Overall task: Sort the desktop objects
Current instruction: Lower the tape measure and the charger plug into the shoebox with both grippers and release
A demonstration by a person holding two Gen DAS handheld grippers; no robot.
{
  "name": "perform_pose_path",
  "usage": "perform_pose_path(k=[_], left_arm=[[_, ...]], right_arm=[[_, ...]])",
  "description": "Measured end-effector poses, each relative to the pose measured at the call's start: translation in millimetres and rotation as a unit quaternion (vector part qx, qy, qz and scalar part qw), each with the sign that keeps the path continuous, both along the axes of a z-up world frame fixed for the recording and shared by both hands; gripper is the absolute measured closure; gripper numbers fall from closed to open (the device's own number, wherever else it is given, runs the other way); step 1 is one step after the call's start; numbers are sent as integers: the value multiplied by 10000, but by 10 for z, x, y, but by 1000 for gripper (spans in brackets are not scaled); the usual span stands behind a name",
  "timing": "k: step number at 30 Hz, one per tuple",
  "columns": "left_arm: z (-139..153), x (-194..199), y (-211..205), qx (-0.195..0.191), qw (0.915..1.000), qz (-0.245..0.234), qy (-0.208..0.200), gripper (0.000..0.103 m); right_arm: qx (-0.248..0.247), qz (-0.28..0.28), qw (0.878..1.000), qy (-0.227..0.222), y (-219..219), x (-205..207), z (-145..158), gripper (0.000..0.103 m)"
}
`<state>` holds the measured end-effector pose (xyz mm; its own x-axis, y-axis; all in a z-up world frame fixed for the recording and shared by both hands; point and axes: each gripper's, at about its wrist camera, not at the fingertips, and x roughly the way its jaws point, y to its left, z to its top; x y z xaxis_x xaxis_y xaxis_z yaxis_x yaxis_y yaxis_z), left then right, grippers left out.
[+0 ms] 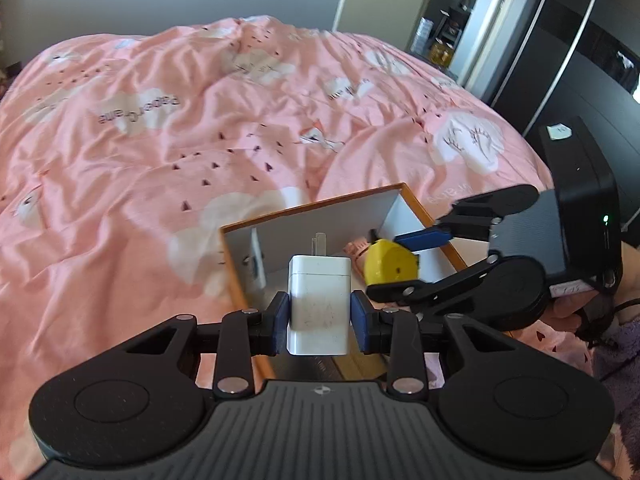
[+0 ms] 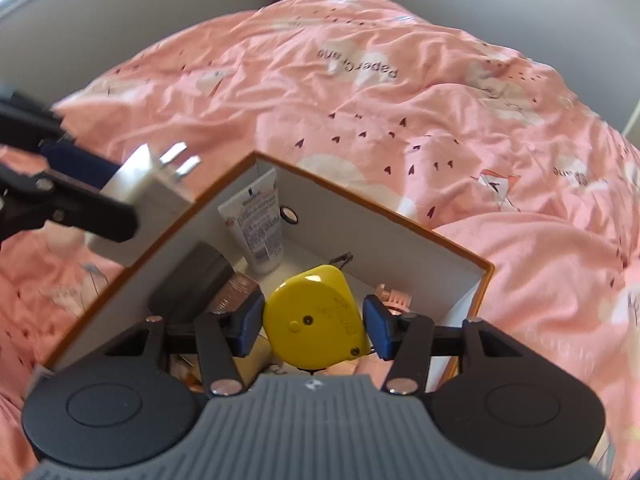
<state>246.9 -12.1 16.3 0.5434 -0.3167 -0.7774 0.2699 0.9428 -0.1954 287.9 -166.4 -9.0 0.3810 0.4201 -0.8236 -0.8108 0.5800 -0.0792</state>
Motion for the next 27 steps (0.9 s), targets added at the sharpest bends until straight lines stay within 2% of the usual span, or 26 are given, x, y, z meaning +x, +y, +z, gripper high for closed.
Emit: perform_pose_path(k=[4,7,10,16,27], left_arm=[[-142,275,-187,206,9990,-317,218,65],[-266,432,-282,415,9968,-580,366,65],[-366,515,-385,774,9937,-733,346,65],[-446,621,-474,1119,9893,-859,369,65],[-575,763,-518,1341,9847,-978,526,65]], right_arm=[[-374,590,9976,-9,54,140,-148,47],[-692,1126,9912,-101,112,188,-238,47],[-772,1468,9861,-53,168,244,-303,47],[-974,2070,9734,-132,279,284,-430,47],[-1328,2238,9652,252,395,474,-613,47]])
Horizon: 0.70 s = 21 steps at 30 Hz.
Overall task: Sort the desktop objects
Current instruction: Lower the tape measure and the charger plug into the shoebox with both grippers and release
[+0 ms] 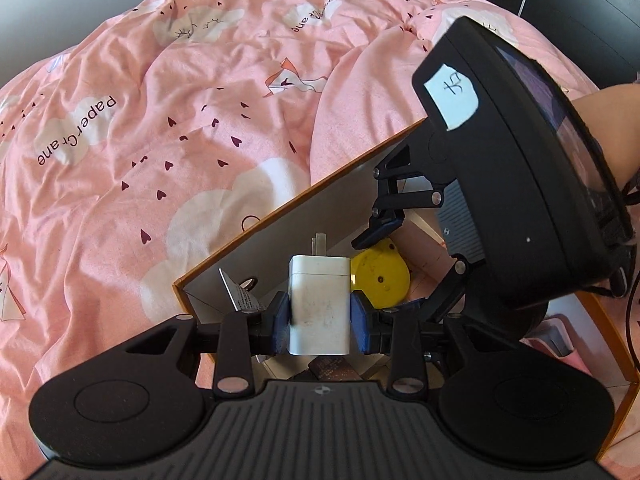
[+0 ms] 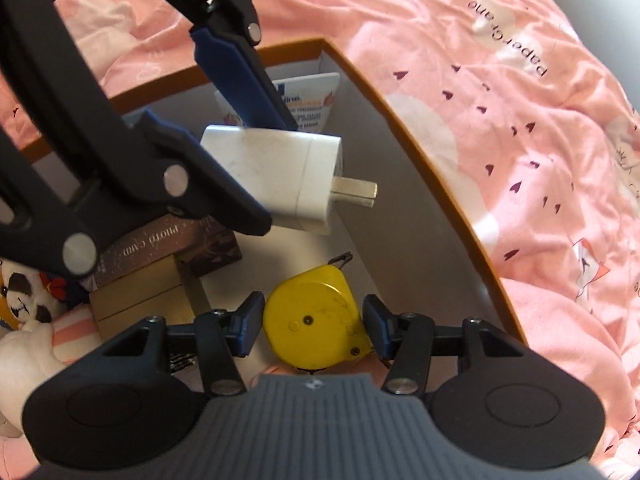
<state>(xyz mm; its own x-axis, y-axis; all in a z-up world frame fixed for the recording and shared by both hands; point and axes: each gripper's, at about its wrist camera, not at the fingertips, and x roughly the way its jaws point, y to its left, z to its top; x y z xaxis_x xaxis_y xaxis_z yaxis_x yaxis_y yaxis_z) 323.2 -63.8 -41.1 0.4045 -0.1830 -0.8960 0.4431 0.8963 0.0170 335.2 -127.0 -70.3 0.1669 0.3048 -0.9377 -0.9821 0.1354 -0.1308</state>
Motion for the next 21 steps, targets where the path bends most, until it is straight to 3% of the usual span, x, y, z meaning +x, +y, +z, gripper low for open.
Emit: perform_pose_path(k=[6,13,17,21], left_arm=[[-59,55,5,-18,10000,-6,65,65],[-117,99,5,8,9999,23,160,65],[-156,128,-25,108,9998,-13,176,65],[-229,166,-79,244,9994,-6,243,65]], right_arm=[[-214,75,9997,-36,27,-10,-31,47],[-127,34,9998,-143,-25,-26,20,43],[12,-178,9997,-192,-138,-46,130,43],[15,-788,9968,-150,-277,-48,234,43]])
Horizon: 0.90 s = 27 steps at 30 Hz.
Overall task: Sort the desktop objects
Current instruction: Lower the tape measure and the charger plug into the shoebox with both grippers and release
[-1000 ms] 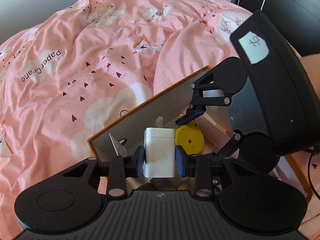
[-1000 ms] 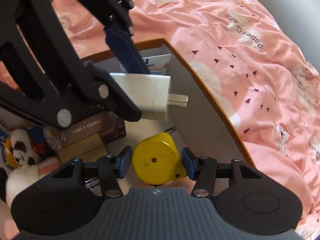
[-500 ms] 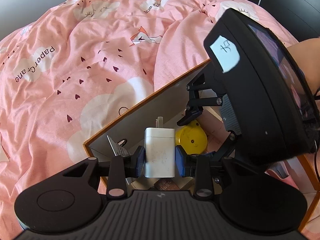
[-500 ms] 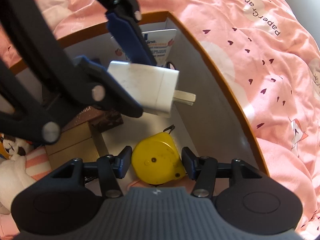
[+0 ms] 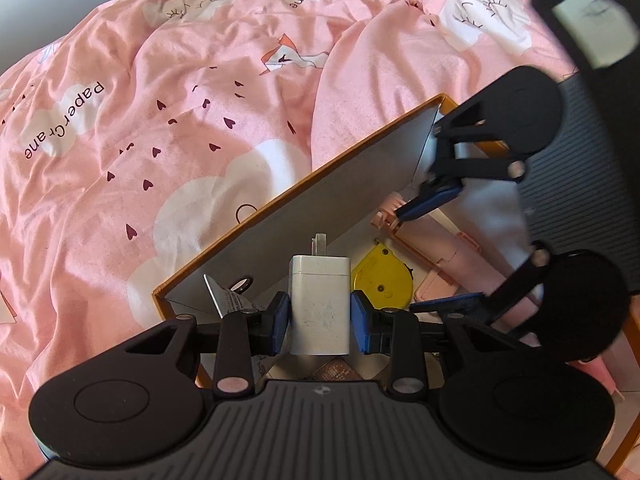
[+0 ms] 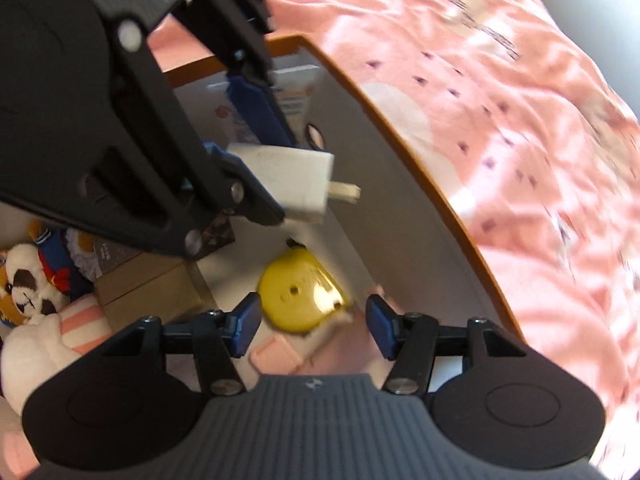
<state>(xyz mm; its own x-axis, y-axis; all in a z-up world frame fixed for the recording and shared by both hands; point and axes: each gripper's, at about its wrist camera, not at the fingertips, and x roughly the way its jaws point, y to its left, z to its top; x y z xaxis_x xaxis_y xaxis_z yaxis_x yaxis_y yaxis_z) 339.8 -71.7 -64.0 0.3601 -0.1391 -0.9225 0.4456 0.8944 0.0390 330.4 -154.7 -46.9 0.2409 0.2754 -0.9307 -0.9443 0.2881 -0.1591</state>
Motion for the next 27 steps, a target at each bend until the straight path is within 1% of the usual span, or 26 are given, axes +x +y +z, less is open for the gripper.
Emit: perform_pose_path(k=[2,4,7,9,11,12,14,15,16,20,21,22,23,24,26,27], left_arm=[[-52,27,-42,141,9999,55,39,65],[-105,58,-73,267,9995,149,88,65],[-170,85,-116,402,9989,214,106,65],[-182,85,-156,500,9986,190,27,65],[-191,87,-168,501,9986,195,9,65],[-191,87,-172,480,9987,190,1,65],[-195,89,-188,474,9987,179,-25,65],[-200,87,-197,501,9986,167,-35,65],[-207,84,-213,540,9984,156,-54,65],[-240,50,-287,739,9972,70,-127,65],[-245,53,-299,770,9969,62,-129,65],[-248,48,-307,794,9967,64,-131,65],[-250,43,-312,813,9966,75,-128,65],[-253,41,-312,824,9965,79,-122,65],[-255,34,-308,876,9961,103,-95,65],[-256,32,-300,893,9959,141,-78,65]], right_arm=[[100,-392,9991,146,-65,10,28,43],[256,-544,9981,137,-100,-41,64,44],[449,-836,9955,5,-135,-122,120,43],[568,-1134,9918,-185,-167,-165,160,43],[672,-1488,9861,-301,-204,-204,200,43],[774,-1696,9819,-347,-232,-239,229,43],[937,-1983,9746,-459,-289,-344,286,38],[1017,-2194,9686,-584,-323,-411,323,37],[1105,-2408,9617,-696,-358,-480,364,34],[1697,-3225,9276,-816,-554,-748,551,32],[1791,-3356,9212,-814,-583,-806,577,32],[1808,-3423,9181,-851,-587,-854,584,32],[1778,-3405,9188,-902,-574,-900,578,31],[1741,-3318,9225,-926,-553,-935,562,31],[1691,-3259,9259,-895,-482,-943,516,31],[1669,-3245,9268,-884,-396,-1050,485,31]])
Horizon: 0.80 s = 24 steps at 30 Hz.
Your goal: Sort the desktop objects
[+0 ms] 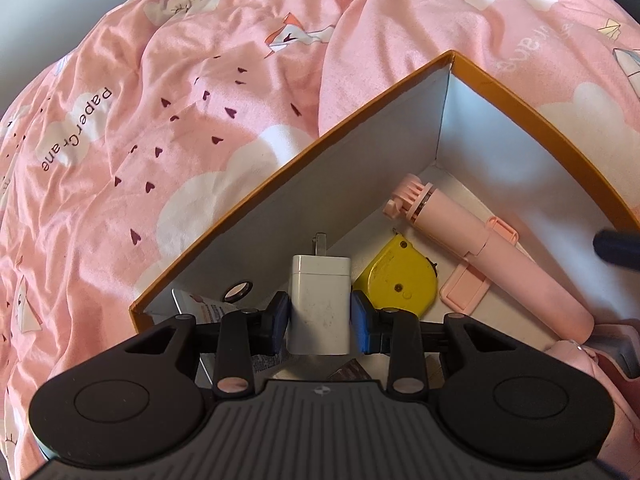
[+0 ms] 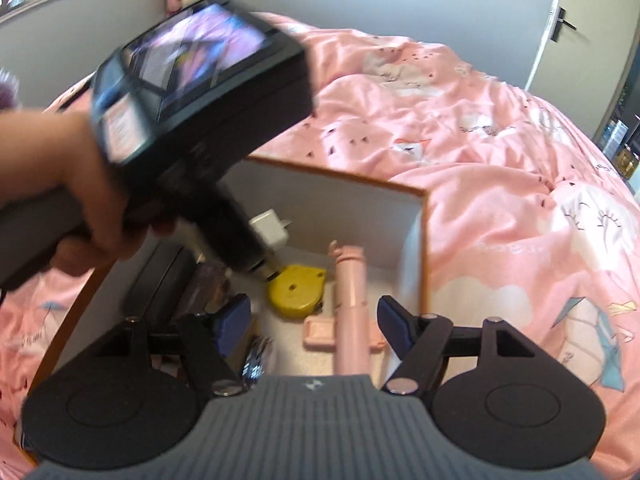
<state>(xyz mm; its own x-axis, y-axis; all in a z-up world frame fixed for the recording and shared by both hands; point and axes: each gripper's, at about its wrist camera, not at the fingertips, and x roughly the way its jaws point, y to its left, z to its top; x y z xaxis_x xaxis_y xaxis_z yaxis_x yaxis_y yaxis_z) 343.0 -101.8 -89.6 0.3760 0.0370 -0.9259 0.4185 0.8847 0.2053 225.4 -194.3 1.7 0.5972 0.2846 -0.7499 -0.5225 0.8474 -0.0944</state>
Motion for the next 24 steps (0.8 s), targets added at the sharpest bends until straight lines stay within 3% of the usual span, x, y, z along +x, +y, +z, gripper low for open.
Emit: perform_pose_path(k=[4,13,18,24], left_arm=[[15,-41,40,-38,10000,63,28,65],[266,-191,68,-218,9992,41,-329,65],[534,-429,141,-678,9944,176,-788,64],[842,-904,207,-1072,9821,519,-1461,57]], right_arm=[[-26,146,9999,-22,39,-122,-60,31],[-17,-5,10000,-91,81,-139,-158,30],[430,-409,9982,-131,1,-161,-115,30],[702,-806,9932,-457,-60,-279,-49,29]])
